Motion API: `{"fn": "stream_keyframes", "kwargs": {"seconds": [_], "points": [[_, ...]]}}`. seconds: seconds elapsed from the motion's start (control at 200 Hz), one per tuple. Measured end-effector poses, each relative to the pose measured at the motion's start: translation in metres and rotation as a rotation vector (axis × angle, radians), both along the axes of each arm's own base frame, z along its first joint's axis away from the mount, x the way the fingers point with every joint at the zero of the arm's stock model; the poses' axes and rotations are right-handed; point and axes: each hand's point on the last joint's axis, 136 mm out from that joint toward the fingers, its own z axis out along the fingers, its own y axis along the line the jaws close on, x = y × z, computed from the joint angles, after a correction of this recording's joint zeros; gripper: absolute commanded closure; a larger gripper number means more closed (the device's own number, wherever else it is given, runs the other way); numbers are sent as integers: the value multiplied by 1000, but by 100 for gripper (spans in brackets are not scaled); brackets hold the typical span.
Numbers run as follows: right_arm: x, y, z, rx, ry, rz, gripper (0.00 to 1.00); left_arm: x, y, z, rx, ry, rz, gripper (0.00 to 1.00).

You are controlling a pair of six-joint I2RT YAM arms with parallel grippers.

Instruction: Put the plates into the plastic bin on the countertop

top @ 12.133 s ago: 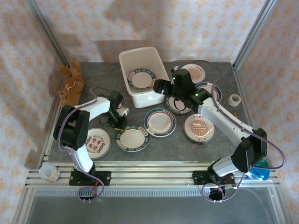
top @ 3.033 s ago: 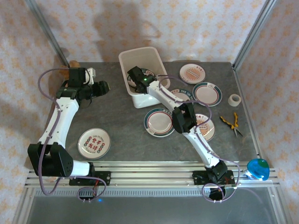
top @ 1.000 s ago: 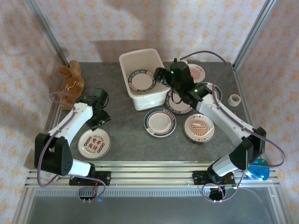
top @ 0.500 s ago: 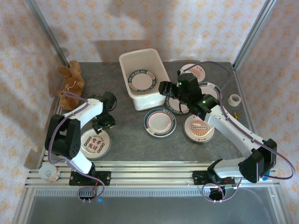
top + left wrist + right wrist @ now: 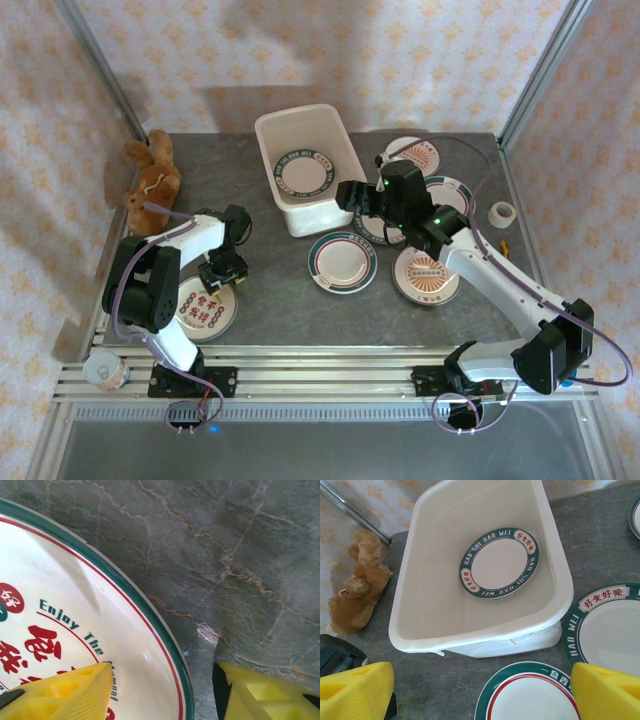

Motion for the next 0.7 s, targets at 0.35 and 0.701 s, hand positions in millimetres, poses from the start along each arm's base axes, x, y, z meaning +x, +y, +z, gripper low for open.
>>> {"fn": "stream_keyframes", "kwargs": {"seconds": [0.35, 0.701], "points": [[1, 5, -8, -1, 25, 14, 8, 1, -2, -6, -14, -13, -18, 46], [3, 6, -14, -1, 41, 8, 7, 3, -5, -7, -26, -42, -23, 55]]}}
